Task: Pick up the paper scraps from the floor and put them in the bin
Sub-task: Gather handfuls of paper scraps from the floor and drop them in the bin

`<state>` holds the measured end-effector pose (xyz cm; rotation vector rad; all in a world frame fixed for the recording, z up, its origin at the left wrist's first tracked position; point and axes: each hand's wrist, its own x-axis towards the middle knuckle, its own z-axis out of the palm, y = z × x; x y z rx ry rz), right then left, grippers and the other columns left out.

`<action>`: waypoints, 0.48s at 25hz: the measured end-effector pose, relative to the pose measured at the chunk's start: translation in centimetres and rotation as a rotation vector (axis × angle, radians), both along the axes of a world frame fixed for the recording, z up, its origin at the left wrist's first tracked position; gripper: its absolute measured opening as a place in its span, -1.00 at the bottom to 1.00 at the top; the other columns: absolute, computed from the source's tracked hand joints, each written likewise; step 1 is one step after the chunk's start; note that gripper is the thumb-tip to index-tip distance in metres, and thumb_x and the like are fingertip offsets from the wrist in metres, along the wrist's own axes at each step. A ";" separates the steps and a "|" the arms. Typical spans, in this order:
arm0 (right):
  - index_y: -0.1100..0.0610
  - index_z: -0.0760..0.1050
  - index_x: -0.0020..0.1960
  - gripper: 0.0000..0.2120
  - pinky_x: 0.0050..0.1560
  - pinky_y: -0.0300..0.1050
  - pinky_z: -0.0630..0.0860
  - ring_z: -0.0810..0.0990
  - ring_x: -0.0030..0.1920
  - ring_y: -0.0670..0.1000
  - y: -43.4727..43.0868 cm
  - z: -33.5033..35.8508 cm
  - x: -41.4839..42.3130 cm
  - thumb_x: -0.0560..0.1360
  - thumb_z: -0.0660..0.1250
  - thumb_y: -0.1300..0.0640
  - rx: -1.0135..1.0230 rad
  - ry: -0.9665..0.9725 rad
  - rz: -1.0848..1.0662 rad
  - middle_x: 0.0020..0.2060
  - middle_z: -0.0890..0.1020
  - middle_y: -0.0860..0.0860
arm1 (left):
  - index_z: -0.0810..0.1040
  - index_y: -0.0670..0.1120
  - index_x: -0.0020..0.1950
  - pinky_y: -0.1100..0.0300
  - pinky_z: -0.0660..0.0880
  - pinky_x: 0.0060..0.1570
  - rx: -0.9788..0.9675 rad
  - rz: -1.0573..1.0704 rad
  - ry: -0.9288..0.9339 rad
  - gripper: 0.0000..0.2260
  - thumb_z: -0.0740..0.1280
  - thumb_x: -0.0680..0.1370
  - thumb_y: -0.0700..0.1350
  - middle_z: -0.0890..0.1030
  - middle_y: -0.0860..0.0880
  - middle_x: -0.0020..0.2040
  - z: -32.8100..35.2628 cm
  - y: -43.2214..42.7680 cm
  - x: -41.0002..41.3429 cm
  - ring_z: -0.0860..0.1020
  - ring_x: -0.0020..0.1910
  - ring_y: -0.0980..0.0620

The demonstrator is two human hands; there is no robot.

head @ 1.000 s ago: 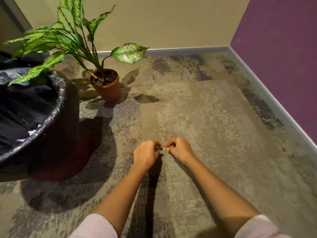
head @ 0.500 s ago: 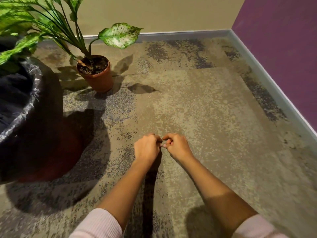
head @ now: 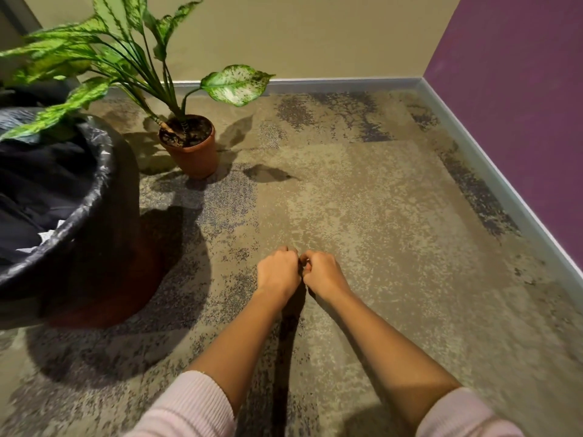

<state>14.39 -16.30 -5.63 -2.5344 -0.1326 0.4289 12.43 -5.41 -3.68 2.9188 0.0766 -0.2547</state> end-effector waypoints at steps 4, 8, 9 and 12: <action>0.01 0.60 0.06 -0.77 -0.08 -0.08 0.55 0.62 -0.05 0.09 1.6 2.6 0.5 0.50 0.26 0.21 0.051 -0.058 -0.019 -0.09 0.67 0.05 | 0.50 -0.09 0.16 0.05 0.47 -0.22 -0.043 0.041 -0.074 -0.80 0.31 0.54 -0.12 0.54 -0.08 0.08 2.8 1.6 -1.1 0.60 0.00 -0.12; 0.03 0.62 0.02 -0.81 -0.04 -0.05 0.58 0.64 -0.09 0.06 4.6 7.0 1.3 0.49 0.28 0.20 0.160 -0.163 -0.004 -0.13 0.70 0.03 | 0.49 -0.08 0.11 0.05 0.44 -0.21 -0.101 0.109 -0.195 -0.84 0.31 0.56 -0.09 0.51 -0.08 0.06 7.3 4.4 -1.4 0.58 0.02 -0.11; 0.03 0.63 -0.01 -0.82 -0.07 -0.04 0.58 0.64 -0.11 0.06 5.5 8.4 1.6 0.48 0.28 0.20 0.186 -0.195 0.007 -0.16 0.70 0.03 | 0.48 -0.08 0.12 0.04 0.44 -0.20 -0.106 0.122 -0.238 -0.85 0.29 0.57 -0.09 0.51 -0.08 0.07 8.7 5.2 -1.4 0.57 0.03 -0.12; 0.01 0.63 -0.07 -0.83 -0.16 -0.14 0.48 0.61 -0.15 0.02 8.5 12.8 2.3 0.46 0.30 0.18 0.282 -0.288 0.039 -0.20 0.68 -0.01 | 0.46 -0.08 0.12 0.04 0.39 -0.22 -0.097 0.186 -0.358 -0.85 0.22 0.60 -0.08 0.52 -0.07 0.10 13.4 7.6 -1.5 0.56 0.06 -0.13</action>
